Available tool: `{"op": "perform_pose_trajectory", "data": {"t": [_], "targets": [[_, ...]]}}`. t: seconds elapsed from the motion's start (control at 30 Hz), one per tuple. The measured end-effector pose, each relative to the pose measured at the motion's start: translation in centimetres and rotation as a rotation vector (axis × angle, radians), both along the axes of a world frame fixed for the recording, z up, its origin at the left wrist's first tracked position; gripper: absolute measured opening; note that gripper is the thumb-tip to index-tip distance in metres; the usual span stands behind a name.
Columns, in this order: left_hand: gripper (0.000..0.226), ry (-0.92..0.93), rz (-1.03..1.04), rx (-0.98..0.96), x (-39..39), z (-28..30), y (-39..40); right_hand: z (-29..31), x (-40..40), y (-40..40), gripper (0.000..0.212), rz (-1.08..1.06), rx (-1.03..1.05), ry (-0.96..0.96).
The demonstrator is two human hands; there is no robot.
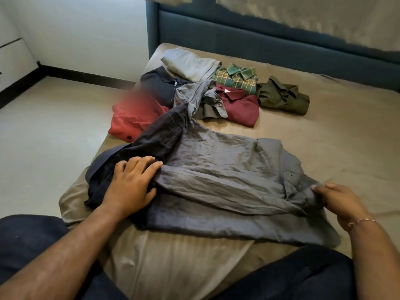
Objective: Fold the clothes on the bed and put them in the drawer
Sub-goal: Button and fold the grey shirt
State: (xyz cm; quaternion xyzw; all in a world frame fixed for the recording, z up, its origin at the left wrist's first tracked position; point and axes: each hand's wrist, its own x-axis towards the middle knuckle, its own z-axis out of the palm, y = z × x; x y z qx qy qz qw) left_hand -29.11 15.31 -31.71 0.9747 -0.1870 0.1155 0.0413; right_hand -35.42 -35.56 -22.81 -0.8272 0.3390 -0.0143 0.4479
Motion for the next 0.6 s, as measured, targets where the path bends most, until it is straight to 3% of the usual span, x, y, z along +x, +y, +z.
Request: {"op": "perform_pose_trajectory", "data": {"t": [0.2, 0.37, 0.53, 0.6], "targets": [[0.038, -0.208, -0.047, -0.03, -0.1, -0.1, -0.3, -0.6, 0.7, -0.8, 0.019, -0.091, 0.004, -0.04], [0.039, -0.307, -0.093, -0.287, -0.7, 1.6, 0.4, -1.4, 0.4, -0.6, 0.015, -0.046, 0.068, 0.056], [0.039, -0.316, -0.131, -0.376, -1.3, 2.0, 0.8, -2.5, 1.7, -1.1, 0.002, 0.003, 0.061, 0.063], [0.04, -0.297, -0.148, -0.384, -1.3, 1.9, 1.3, -3.1, 2.1, -1.6, 0.009, -0.008, 0.001, 0.078]]}}
